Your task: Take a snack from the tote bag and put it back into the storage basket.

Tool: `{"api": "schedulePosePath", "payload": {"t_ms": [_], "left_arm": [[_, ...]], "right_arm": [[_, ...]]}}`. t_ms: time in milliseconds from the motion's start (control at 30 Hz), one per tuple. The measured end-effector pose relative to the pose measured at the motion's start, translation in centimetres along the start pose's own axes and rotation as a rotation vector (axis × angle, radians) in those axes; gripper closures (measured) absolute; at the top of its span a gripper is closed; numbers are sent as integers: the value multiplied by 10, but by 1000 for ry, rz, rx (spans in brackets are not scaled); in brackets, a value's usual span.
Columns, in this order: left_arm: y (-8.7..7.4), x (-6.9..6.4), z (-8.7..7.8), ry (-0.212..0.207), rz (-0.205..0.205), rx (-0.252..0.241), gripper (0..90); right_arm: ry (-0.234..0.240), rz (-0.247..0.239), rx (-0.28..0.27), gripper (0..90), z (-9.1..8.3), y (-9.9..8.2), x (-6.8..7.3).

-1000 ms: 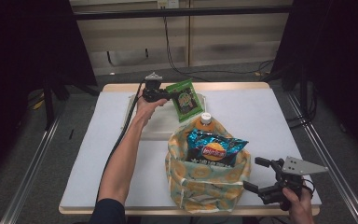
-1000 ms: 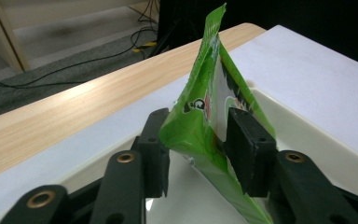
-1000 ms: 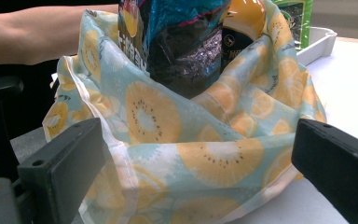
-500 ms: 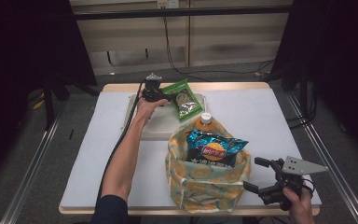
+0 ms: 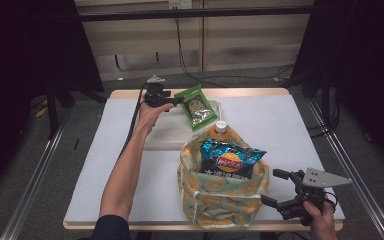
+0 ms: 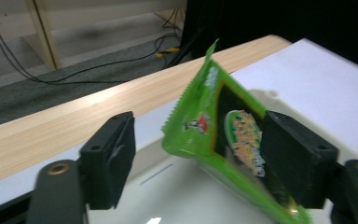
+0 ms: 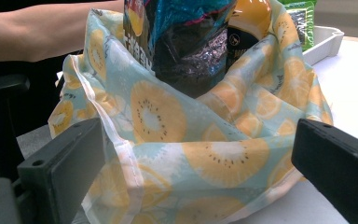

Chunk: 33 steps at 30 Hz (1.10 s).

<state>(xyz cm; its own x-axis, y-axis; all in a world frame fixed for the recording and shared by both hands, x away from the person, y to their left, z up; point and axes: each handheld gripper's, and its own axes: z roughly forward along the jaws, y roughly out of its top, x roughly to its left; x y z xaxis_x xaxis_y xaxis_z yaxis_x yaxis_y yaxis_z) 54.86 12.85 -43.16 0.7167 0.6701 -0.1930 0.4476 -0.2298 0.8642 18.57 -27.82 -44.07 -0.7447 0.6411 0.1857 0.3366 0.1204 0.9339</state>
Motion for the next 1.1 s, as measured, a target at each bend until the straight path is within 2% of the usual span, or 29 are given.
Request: {"api": "schedulePosePath", "payload": {"t_ms": [33,100,133,167,200,233,267,333,367,400,433,467,500,533,567,600,633,667,700,733,767,800,833,967,1000,1100], "left_arm": [[0,0,0,0,0,0,318],[1,-3,-8,5,3,-8,324],[2,-8,-16,6,19,-18,391],[2,-8,-16,6,19,-18,438],[1,-9,-23,-25,28,-26,494],[1,-9,-23,-25,28,-26,540],[1,-12,-26,-37,31,-25,540],[-1,-18,-30,-81,39,-7,640],[-2,-21,-30,-97,41,-2,701],[-7,-28,-27,-140,43,9,794],[-7,-28,-27,-140,43,9,840],[-14,-36,-20,-170,58,46,867],[-14,-36,-20,-170,58,46,881],[-18,-44,-12,-190,83,85,895],[-18,-44,-12,-190,83,85,900],[-20,-54,-3,-208,106,113,900],[-20,-58,1,-226,108,118,900],[-20,-58,1,-226,108,118,900],[-20,-62,5,-235,117,133,900],[-20,-68,13,-233,143,162,900],[-20,-68,13,-233,143,162,900],[-20,-74,20,-257,152,178,900],[-19,-76,24,-257,160,191,900],[-21,-79,34,-268,157,222,900],[-23,-79,39,-254,173,256,900],[-26,-78,43,-242,179,273,900]], "right_arm": [[0,0,0,20,0,0,0],[2,3,1,20,0,0,0],[0,5,2,20,-1,0,0],[-1,6,2,20,-1,0,0],[-1,3,0,20,0,0,0],[-1,3,0,20,0,0,0],[-1,4,-1,20,0,0,0],[-5,5,2,20,-1,0,0],[-3,5,-1,20,0,0,0],[-2,1,0,20,0,0,0],[-2,1,0,20,0,0,0],[-2,-5,1,20,0,0,0],[-2,-5,1,20,0,0,0],[-1,-3,4,20,0,1,0],[1,-5,3,20,1,1,0],[1,-5,3,20,1,1,0],[0,-3,2,20,1,1,1],[1,-2,3,20,1,1,1],[1,-2,3,20,1,1,1],[1,-5,3,20,1,1,0],[1,-5,3,20,1,1,0],[2,-6,2,20,1,1,0],[2,-8,3,20,1,1,0],[4,-2,0,20,1,1,-1],[4,-2,2,20,1,1,-1],[3,-4,0,20,0,1,-1]]}}
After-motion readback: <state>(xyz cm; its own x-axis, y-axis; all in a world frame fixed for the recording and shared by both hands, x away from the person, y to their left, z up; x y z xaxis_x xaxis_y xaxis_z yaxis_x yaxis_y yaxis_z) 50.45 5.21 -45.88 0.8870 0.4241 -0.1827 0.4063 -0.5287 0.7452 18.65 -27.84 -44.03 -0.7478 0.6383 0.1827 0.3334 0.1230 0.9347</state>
